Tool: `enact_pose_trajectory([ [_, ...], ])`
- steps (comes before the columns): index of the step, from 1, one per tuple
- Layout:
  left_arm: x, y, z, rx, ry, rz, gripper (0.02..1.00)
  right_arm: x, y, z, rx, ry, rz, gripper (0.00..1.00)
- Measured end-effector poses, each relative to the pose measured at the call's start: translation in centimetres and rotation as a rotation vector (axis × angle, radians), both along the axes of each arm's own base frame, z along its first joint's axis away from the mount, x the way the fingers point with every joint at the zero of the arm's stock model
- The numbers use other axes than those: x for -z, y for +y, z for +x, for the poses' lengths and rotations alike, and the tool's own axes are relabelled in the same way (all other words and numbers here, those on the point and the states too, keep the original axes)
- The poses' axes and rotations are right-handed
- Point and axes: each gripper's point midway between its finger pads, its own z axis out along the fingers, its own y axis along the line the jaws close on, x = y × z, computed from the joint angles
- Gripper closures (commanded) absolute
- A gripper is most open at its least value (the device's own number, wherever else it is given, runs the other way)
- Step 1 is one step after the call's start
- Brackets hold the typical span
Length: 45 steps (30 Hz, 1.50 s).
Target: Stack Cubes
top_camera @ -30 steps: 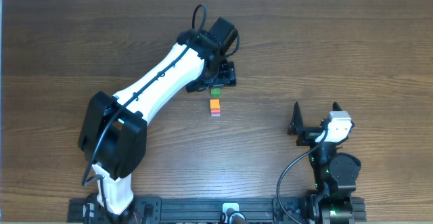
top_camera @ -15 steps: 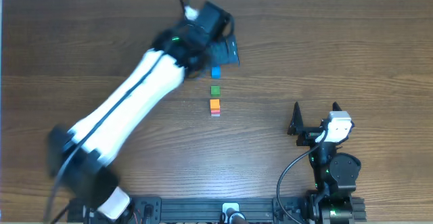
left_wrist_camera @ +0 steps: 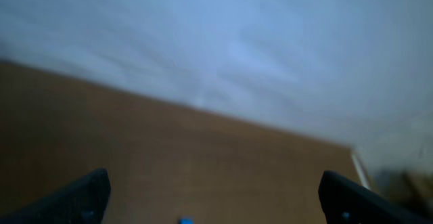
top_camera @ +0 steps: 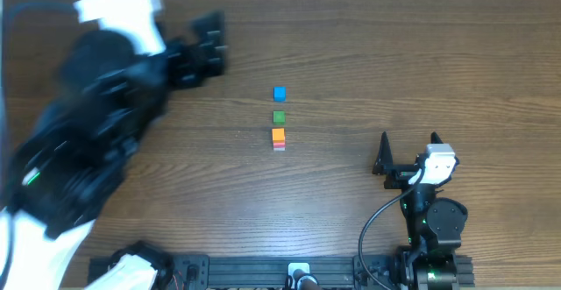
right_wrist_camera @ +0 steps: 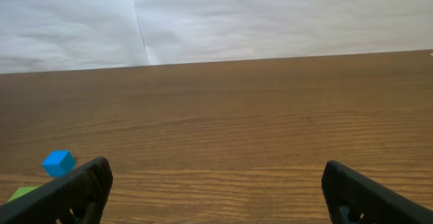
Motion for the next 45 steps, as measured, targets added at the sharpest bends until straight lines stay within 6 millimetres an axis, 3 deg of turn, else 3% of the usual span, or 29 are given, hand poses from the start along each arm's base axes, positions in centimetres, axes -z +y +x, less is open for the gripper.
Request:
enact_pose_trajectory([
  [3,-0.3,3.8,-1.9,-0.059,-0.082,-0.011,0.020,0.0,0.0,0.0,0.000,0.000,0.000,0.009],
  [6,1.3,6.2,-4.6,-0.087,-0.134,-0.002,0.020,0.0,0.0,0.0,0.000,0.000,0.000,0.009],
  [11,6.2,8.3,-8.6,-0.122,-0.178,0.024,0.020,0.0,0.0,0.0,0.000,0.000,0.000,0.007],
  [16,11.4,8.8,-10.3,-0.116,-0.204,0.046,0.020,0.0,0.0,0.0,0.000,0.000,0.000,0.009],
  [22,17.4,8.2,-9.8,-0.074,-0.206,0.049,0.020,0.0,0.0,0.0,0.000,0.000,0.000,0.007],
  [28,22.0,7.3,-8.6,-0.018,-0.226,0.048,0.020,0.0,0.0,0.0,0.000,0.000,0.000,0.007],
  [40,24.8,6.0,-7.7,0.094,-0.271,0.221,0.020,0.0,0.0,0.0,0.000,0.001,0.000,0.007],
  [45,27.0,5.9,-7.5,0.125,-0.250,0.306,0.020,0.0,0.0,0.0,0.000,0.000,0.000,0.009],
])
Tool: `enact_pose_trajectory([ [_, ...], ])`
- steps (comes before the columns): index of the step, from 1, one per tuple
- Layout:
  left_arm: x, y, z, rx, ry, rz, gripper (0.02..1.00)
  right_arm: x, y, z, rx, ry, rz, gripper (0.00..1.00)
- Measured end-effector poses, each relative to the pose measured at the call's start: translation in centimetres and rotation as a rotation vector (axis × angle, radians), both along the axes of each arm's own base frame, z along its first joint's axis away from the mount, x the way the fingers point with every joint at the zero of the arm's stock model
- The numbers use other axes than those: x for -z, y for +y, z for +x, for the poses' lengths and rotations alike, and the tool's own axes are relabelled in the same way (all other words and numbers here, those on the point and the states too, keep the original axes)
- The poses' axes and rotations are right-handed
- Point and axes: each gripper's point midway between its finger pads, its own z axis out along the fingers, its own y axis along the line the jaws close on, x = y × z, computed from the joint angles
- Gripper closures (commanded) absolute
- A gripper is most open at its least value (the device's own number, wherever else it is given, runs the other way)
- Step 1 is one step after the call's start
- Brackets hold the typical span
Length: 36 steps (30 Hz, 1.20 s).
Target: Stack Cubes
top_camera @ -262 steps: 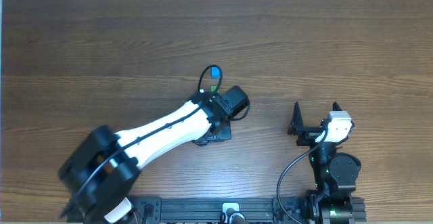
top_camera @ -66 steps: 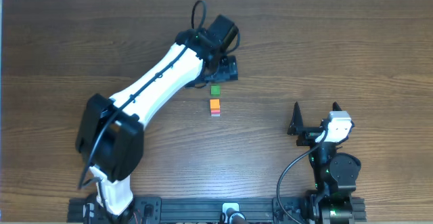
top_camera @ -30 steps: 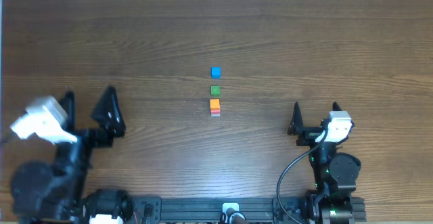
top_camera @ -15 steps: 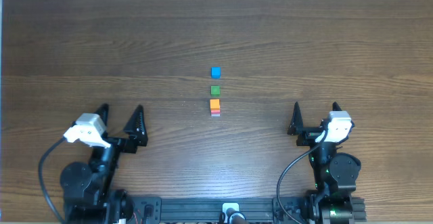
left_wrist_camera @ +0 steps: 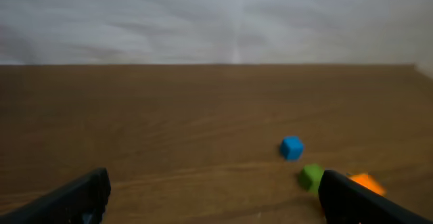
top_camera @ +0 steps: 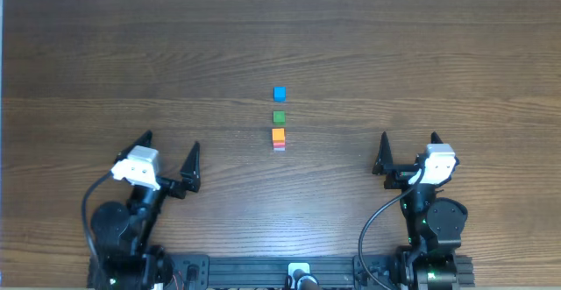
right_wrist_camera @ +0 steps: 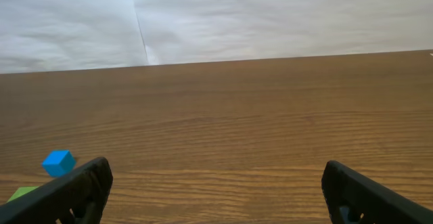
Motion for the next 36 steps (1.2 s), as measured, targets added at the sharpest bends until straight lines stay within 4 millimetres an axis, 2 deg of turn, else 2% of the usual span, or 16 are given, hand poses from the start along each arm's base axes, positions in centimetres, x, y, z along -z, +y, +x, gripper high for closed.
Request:
enact_pose_trajectory([
  [3,0.7,0.0,0.1,0.005,0.001,0.032,0.018,0.0,0.0,0.0,0.000,0.000,0.000,0.009],
  [8,-0.3,-0.1,0.4,0.013,-0.071,0.061,0.020,0.0,0.0,0.0,0.000,0.000,0.000,0.009],
  [29,0.1,-0.1,0.5,0.015,-0.076,0.071,0.018,-0.4,0.0,0.0,-0.002,-0.017,0.000,0.009],
  [33,0.1,-0.1,0.5,0.015,-0.076,0.071,0.018,-0.7,0.6,0.0,-0.036,-0.029,0.015,0.009],
  [36,0.1,-0.1,0.5,0.015,-0.076,0.071,0.018,-0.7,1.8,-0.1,-0.104,-0.028,0.034,0.009],
])
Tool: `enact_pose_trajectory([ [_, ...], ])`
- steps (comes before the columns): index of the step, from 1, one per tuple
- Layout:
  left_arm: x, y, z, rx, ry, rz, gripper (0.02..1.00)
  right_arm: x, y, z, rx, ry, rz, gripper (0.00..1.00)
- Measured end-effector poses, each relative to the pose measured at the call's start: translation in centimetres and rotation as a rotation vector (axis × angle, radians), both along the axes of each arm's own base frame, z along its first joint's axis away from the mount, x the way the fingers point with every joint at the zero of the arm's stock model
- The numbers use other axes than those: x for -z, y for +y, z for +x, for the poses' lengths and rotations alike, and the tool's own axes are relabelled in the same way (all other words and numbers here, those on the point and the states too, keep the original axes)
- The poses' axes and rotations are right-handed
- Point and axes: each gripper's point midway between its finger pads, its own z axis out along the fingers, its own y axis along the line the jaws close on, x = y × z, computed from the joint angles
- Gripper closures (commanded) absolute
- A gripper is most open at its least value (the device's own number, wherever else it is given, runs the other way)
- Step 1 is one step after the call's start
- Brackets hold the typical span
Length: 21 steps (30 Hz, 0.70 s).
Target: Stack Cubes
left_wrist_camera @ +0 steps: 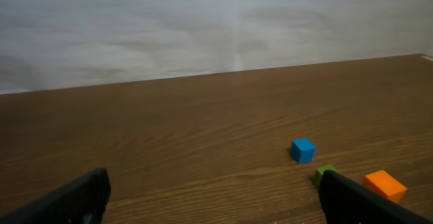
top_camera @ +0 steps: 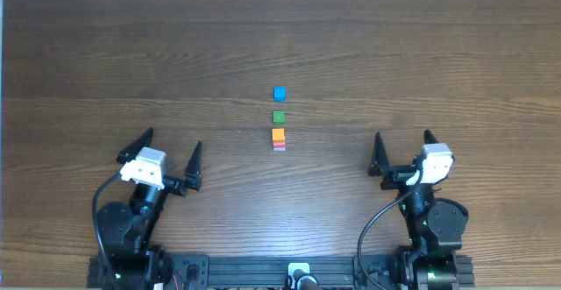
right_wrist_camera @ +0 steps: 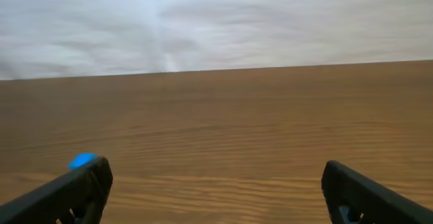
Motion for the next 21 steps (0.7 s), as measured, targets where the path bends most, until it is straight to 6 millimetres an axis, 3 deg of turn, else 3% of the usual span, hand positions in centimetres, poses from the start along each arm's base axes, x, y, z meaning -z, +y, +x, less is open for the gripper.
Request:
enact_pose_trajectory([
  [3,0.0,0.0,0.0,0.000,0.000,0.000,0.018,-0.5,0.8,-0.2,-0.046,0.001,0.029,0.009],
  [5,0.0,0.0,0.0,0.000,0.000,0.000,0.018,-2.2,1.3,-0.7,-0.075,-0.007,0.050,0.007],
  [9,0.0,0.0,0.0,0.000,0.000,0.000,0.018,-8.6,2.1,-2.3,-0.126,-0.050,0.068,0.007],
  [13,0.0,0.0,0.0,0.000,-0.002,0.000,0.018,-16.6,3.1,-3.6,-0.183,-0.050,0.078,0.007],
  [16,0.0,0.0,0.0,0.000,-0.002,0.000,0.018,-20.5,3.9,-3.1,-0.226,-0.003,0.084,0.007],
  [21,0.0,0.0,0.0,0.000,-0.003,0.000,0.018,-22.3,5.9,0.4,-0.295,0.241,0.104,0.007],
])
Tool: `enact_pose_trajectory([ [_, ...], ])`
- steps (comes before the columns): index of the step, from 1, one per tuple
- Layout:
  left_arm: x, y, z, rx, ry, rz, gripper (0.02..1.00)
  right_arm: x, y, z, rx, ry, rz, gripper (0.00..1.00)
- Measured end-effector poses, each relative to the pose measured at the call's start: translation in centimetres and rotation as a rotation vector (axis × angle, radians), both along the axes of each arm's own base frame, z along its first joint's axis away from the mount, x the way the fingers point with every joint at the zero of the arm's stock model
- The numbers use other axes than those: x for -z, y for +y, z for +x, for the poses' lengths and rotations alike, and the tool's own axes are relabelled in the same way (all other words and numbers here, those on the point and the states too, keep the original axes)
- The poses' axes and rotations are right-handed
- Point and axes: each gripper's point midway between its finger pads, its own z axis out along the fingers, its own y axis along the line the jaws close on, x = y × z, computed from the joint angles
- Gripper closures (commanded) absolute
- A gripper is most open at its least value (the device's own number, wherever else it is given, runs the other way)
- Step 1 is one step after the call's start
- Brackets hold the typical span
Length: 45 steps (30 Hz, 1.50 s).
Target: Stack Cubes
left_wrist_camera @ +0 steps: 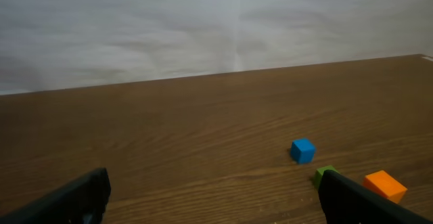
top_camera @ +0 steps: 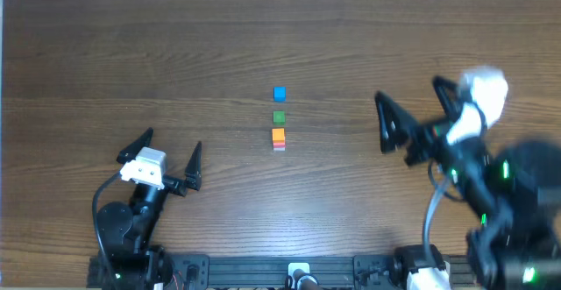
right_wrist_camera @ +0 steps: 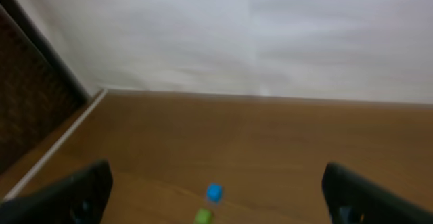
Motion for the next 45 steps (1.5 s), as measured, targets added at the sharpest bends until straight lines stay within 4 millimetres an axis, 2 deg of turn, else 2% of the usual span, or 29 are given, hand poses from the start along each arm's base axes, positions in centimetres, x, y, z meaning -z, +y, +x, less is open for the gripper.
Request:
enact_pose_trajectory([
  [5,0.0,0.0,0.0,0.000,0.000,0.000,0.018,2.0,4.1,4.8,-0.099,0.280,-0.060,0.007],
  [9,0.0,0.0,0.0,0.000,0.000,0.000,0.018,6.2,8.4,8.3,-0.155,0.471,-0.148,0.007],
  [13,0.0,0.0,0.0,0.000,-0.001,0.000,0.018,11.7,11.6,10.4,-0.172,0.639,-0.206,0.009],
  [19,0.0,0.0,0.0,0.000,0.000,0.000,0.018,19.8,13.8,11.5,-0.138,0.864,-0.255,0.009],
  [24,0.0,0.0,0.0,0.000,0.000,0.000,0.018,24.1,15.0,11.5,-0.110,0.965,-0.294,0.009],
  [32,0.0,0.0,0.0,0.000,0.000,0.000,0.018,28.0,17.3,10.9,-0.076,1.027,-0.342,0.007],
  [45,0.0,0.0,0.0,0.000,0.000,0.000,0.018,34.7,17.7,10.5,-0.001,1.118,-0.451,0.007],
])
